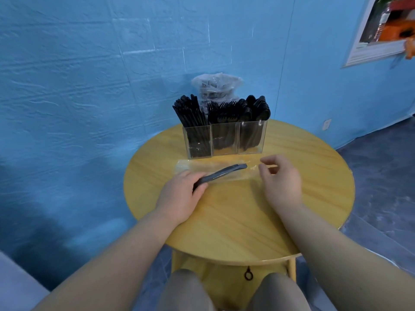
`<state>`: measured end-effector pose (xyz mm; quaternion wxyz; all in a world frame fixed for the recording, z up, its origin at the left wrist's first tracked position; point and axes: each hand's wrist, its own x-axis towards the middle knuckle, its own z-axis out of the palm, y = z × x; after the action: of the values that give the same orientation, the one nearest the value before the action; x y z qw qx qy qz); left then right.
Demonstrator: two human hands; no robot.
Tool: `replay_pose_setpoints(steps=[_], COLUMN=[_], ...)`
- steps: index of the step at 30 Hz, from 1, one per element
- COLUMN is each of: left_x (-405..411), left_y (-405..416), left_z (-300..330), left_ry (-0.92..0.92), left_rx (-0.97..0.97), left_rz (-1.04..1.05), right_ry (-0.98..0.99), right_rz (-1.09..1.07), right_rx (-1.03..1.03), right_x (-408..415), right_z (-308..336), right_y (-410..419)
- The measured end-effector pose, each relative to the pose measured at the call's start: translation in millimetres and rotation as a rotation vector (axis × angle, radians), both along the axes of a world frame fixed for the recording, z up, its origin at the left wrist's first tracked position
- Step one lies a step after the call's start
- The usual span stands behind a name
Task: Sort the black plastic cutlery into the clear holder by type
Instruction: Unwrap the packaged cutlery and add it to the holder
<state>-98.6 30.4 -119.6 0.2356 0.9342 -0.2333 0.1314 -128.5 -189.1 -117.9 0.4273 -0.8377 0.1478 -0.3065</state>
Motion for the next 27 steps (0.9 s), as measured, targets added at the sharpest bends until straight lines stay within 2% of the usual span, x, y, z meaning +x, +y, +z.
replay_pose_setpoints(steps=[1, 3, 7, 13, 16, 27], left_x=[0, 1, 2, -2, -4, -6], left_y=[-1, -1, 0, -1, -2, 0], left_z=[-1, -3, -4, -2, -1, -2], left_ry=[-0.004, -0.01, -0.014, 0.014, 0.025, -0.032], left_rx=[-0.002, -0.002, 0.003, -0.007, -0.004, -0.073], left_rz=[-0.001, 0.007, 0.023, -0.019, -0.044, -0.113], right_ry=[-0.027, -0.121, -0.151, -0.016, 0.075, 0.124], right_rz=[-0.044, -0.038, 0.154, 0.198, 0.25, 0.35], right_rx=[0.01, -0.104, -0.406, -0.129, -0.091, 0.073], right_x=[-1, -5, -12, -6, -5, -3], right_z=[1, 3, 0, 1, 0, 1], right_y=[-2, 3, 18, 9, 8, 5])
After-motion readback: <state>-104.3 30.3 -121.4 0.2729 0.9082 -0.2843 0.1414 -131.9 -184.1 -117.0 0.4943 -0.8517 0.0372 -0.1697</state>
